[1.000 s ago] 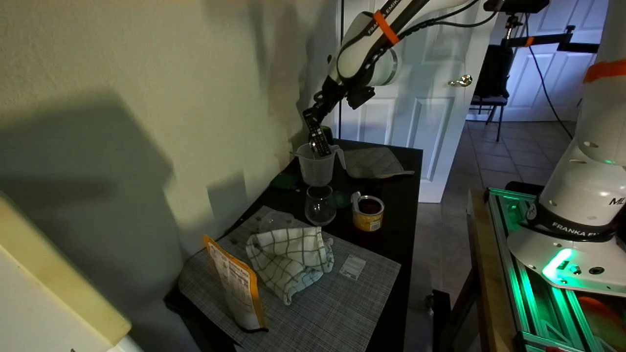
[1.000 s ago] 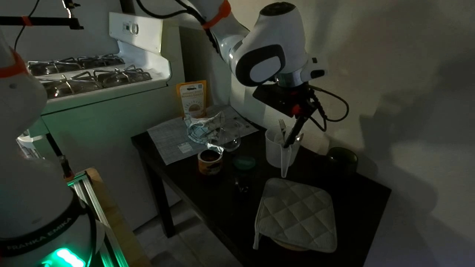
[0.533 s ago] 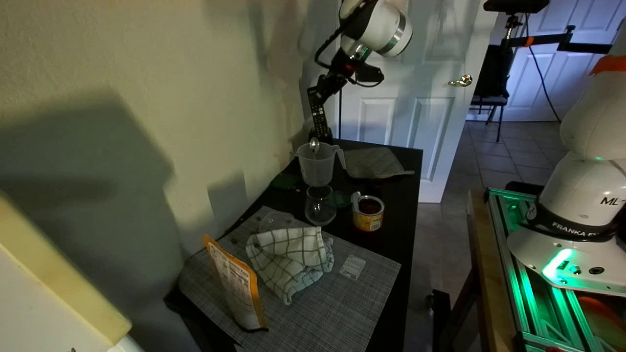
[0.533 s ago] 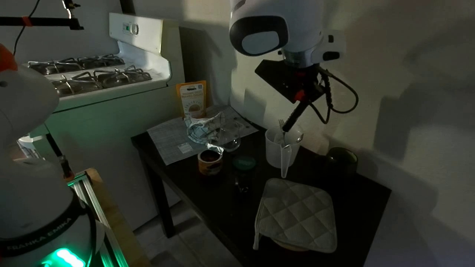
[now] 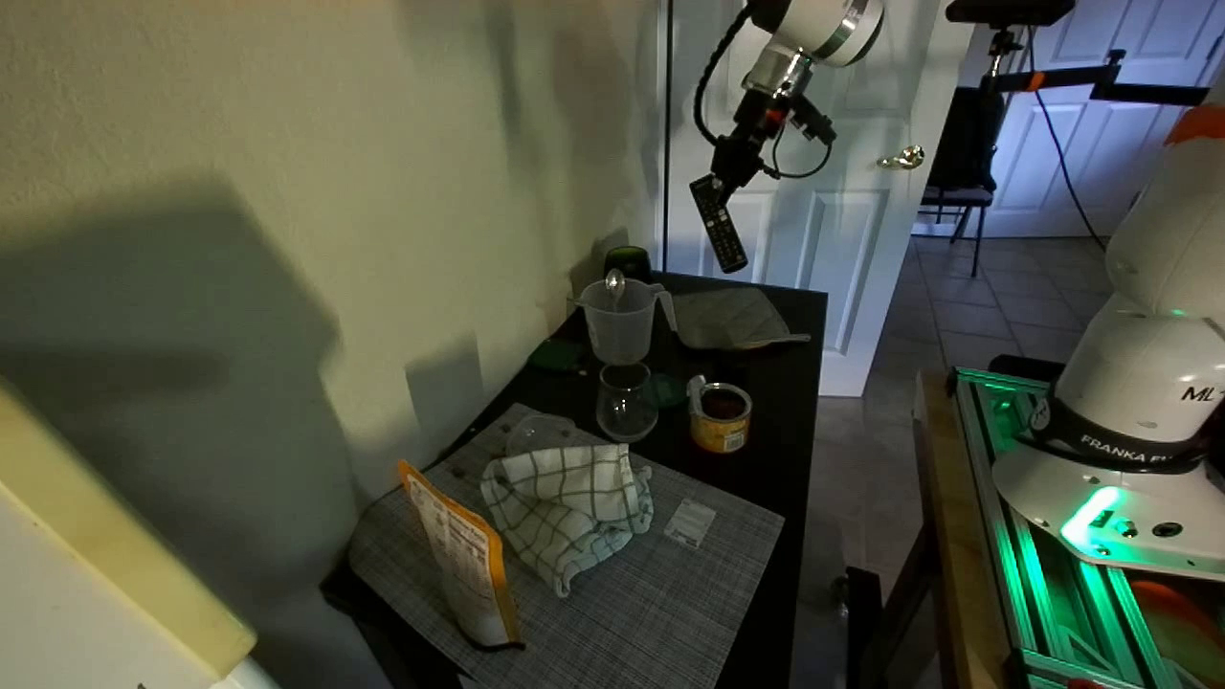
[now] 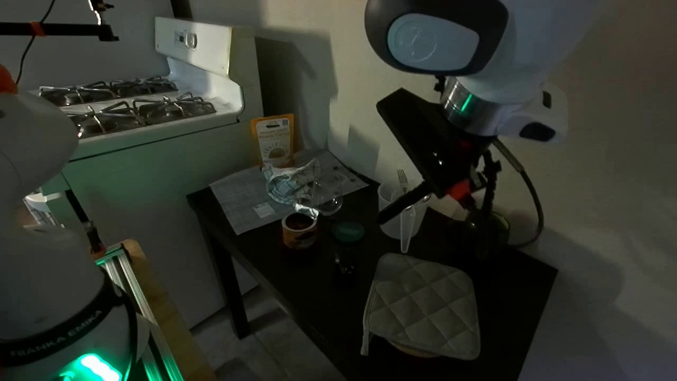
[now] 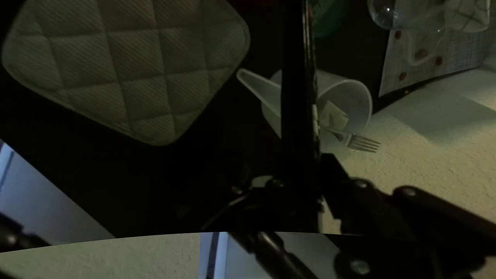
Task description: Pick up the black remote from the clear measuring cup and put it on the gray oven mat
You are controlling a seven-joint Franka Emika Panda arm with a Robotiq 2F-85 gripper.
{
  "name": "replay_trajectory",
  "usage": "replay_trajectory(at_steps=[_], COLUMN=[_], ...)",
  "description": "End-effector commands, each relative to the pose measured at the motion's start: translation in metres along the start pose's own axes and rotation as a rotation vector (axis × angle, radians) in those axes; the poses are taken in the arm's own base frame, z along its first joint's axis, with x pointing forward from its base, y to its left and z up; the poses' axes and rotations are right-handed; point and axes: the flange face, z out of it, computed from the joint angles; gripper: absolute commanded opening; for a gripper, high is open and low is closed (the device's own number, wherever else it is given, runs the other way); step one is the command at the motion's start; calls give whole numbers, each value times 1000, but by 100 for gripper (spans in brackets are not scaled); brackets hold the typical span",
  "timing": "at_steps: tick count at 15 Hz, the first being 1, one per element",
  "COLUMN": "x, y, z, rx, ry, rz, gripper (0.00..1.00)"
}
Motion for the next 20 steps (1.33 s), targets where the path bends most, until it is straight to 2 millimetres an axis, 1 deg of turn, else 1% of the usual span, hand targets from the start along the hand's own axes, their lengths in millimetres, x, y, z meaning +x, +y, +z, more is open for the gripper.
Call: replay_trajectory(at_steps=[1, 2, 6, 8, 9, 12, 15, 17, 18, 19, 20], x=[-5, -6, -12, -15, -14, -8, 4, 13, 18, 21, 26], y=[38, 45, 66, 78, 85, 113, 142, 157, 157, 156, 151], z=[16, 26, 92, 118, 126, 138, 131, 128, 132, 137, 142], rx=[20, 28, 35, 35, 25, 4, -18, -27, -39, -34, -33], ry=[-64, -71, -194, -253, -263, -268, -237, -227, -243, -258, -277], rz=[71, 99, 165, 190, 211, 282, 350, 405, 410, 413, 407], gripper=[7, 7, 7, 7, 7, 7, 7, 7, 51, 53, 59])
